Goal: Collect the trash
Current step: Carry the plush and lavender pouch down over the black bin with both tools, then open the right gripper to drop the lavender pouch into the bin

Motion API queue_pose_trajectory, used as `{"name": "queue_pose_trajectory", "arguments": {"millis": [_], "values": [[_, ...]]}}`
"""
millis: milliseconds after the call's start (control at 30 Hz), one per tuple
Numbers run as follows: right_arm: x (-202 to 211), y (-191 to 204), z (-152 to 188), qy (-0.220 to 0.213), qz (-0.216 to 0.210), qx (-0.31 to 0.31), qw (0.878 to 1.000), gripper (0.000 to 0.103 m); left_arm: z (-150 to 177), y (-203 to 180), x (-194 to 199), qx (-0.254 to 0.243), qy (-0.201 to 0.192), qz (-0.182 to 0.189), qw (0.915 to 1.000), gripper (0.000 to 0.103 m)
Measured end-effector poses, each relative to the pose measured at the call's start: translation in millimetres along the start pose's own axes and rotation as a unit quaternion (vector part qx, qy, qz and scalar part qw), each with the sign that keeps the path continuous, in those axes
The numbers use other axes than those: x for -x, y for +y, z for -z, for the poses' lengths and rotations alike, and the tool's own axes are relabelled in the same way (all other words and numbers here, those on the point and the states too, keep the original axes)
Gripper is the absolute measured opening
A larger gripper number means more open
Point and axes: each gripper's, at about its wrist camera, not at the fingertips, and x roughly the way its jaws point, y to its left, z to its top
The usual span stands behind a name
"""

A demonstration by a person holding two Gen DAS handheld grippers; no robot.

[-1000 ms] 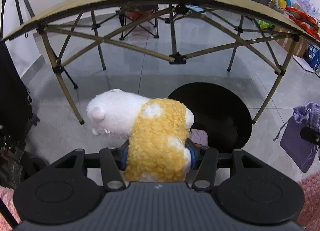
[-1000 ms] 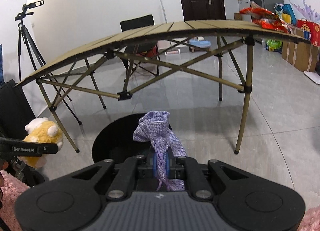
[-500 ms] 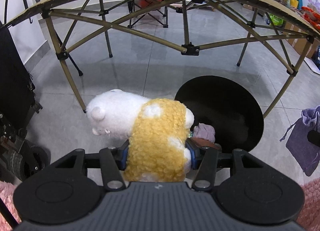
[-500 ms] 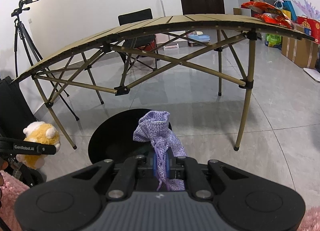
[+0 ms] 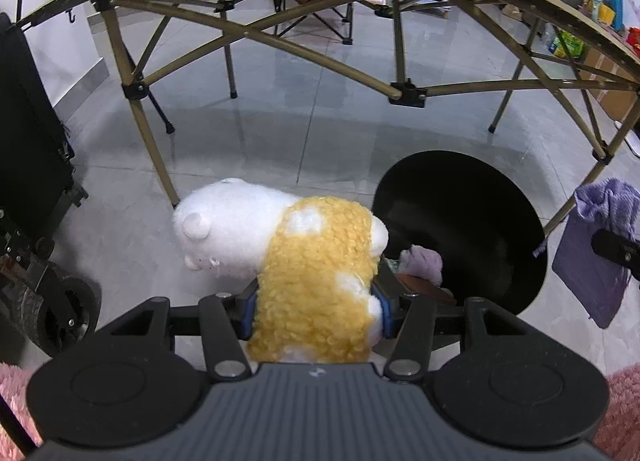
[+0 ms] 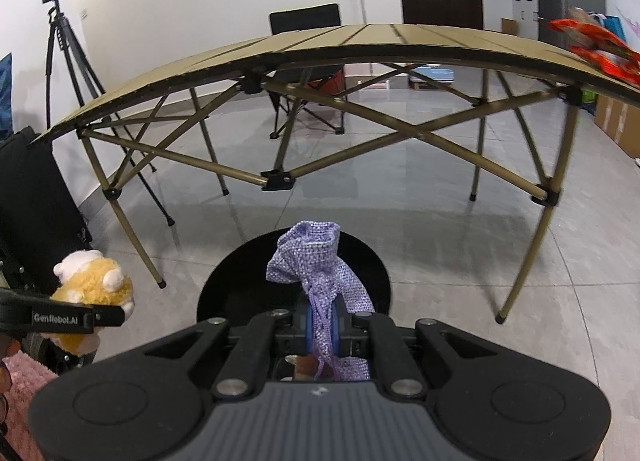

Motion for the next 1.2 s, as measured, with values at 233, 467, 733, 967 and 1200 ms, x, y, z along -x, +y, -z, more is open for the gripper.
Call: {"name": "queue_pose_trajectory", "arguments": {"millis": [233,467,733,967,1200], "values": [[-29,19,-21,0.021,-0.017,0.019,0.999,0.008,-8,10,-10,0.012,0.006,-0.01,0.9999,0.054],[-64,38,-40,0.05,-0.026,0.038,0.998,0.008,-15,19,-21,0.025,0.013,-0.023,0.9994,0.054],[-105,40,-48,0.094,-0.022,0.017,0.995,0.008,-21,26,-32,0.036,0.022,-0.035,0.9985,0.054],[-134,39,-50,0.127,-0.021,-0.003,0.992,0.008,-28,29,-41,0.044,0.027,-0.038,0.998,0.054],[-146,40,-49,0.146,-0.021,-0.005,0.989,0.012,-29,32,-44,0.048,0.031,-0.038,0.9976,0.054]]}}
